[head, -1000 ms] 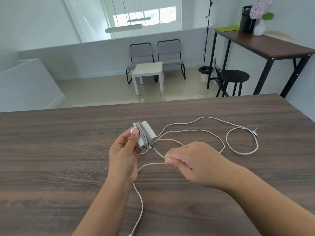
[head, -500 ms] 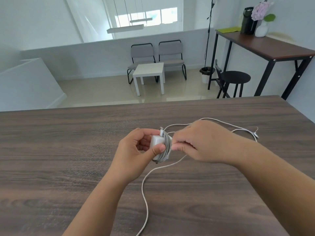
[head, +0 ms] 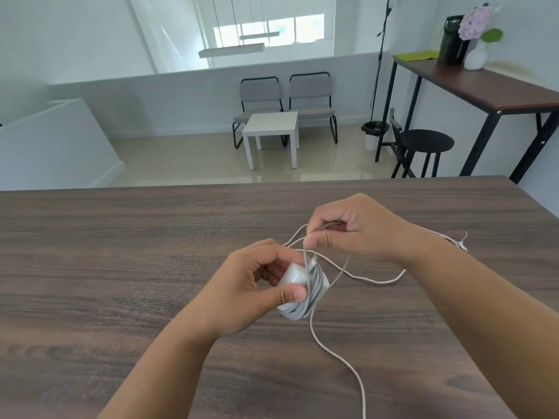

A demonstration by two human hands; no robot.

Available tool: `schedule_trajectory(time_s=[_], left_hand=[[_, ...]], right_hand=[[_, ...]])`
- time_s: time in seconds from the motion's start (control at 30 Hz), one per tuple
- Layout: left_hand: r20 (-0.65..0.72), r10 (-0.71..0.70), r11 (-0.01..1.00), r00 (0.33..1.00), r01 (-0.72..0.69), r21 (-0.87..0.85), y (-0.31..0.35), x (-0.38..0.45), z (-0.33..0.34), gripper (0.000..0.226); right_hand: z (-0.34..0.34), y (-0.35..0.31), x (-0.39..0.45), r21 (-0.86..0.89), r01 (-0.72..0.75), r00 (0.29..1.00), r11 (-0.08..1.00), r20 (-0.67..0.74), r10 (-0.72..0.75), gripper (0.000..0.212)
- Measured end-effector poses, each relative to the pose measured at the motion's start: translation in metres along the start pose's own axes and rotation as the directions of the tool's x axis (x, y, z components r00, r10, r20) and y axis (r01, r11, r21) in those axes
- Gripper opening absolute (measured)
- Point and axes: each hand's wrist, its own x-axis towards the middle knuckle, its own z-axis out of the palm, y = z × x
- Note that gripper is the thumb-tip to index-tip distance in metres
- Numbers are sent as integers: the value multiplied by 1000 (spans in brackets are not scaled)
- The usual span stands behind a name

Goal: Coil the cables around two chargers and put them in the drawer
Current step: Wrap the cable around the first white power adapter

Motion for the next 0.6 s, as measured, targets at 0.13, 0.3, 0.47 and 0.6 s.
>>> schedule_trajectory(time_s=[0.13,0.3,0.47,0.6], left_hand=[[-42,-26,976,999,16,-217,-2,0,0,42],[-156,25,910,988,-87,-406,-5,3,5,48],[-419,-155,852,895,-94,-515,-15,14,9,55],[-481,-305,833,822,-14,-553,-23,20,11,35]], right_hand=[[13,21,-2,180,-102,994,978,62,92,12],[44,29,-17,437,-198,980,877,60,192,20],[78,32,-37,166,-242,970,956,17,243,24],[78,23,-44,-198,-130,991,972,-15,130,31]])
